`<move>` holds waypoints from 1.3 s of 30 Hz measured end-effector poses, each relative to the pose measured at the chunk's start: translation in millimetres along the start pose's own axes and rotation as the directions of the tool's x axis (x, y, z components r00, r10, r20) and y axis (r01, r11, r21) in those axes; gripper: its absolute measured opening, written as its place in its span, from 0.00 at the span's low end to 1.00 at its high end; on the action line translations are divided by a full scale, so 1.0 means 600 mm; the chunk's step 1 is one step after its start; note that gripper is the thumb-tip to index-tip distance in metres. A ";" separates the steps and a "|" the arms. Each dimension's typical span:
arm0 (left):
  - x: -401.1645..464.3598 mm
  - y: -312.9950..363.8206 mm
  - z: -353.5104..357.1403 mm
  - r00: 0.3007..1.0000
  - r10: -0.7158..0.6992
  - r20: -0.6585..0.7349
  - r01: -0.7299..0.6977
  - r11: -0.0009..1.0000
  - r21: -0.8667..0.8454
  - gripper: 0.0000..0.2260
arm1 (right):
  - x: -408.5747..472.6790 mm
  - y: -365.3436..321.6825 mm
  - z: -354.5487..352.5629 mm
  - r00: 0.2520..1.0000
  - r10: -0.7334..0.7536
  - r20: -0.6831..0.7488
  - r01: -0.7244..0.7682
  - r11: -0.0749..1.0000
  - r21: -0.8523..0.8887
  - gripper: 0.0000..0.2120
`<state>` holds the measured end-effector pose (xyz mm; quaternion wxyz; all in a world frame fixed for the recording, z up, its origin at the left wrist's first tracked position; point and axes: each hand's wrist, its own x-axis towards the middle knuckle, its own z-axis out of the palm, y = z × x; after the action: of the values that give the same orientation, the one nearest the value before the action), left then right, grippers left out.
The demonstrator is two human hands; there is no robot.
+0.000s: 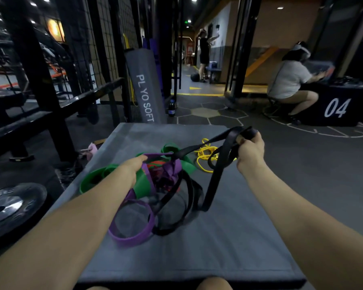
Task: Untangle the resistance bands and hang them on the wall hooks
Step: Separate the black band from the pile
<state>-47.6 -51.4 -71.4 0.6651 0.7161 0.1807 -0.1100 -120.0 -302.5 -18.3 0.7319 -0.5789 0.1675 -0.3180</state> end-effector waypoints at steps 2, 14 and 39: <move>0.000 0.001 -0.010 0.999 0.018 -0.037 -0.020 0.999 -0.032 0.18 | 0.012 -0.006 -0.003 0.996 0.005 -0.093 0.003 0.997 0.083 0.14; 0.217 -0.105 -0.094 0.966 0.037 -0.258 0.012 0.982 0.187 0.30 | 0.026 0.082 -0.091 0.991 -0.054 -0.122 -0.051 0.691 -0.721 0.14; 0.027 -0.060 0.018 0.671 0.412 0.616 -0.594 -0.198 0.779 0.21 | -0.082 0.273 0.031 0.526 0.370 0.765 0.801 0.084 -0.592 0.31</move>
<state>-46.8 -58.7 -111.8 0.0006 0.9563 -0.2911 0.0276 -100.2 -235.3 -175.6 0.0663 -0.9878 -0.1319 0.0488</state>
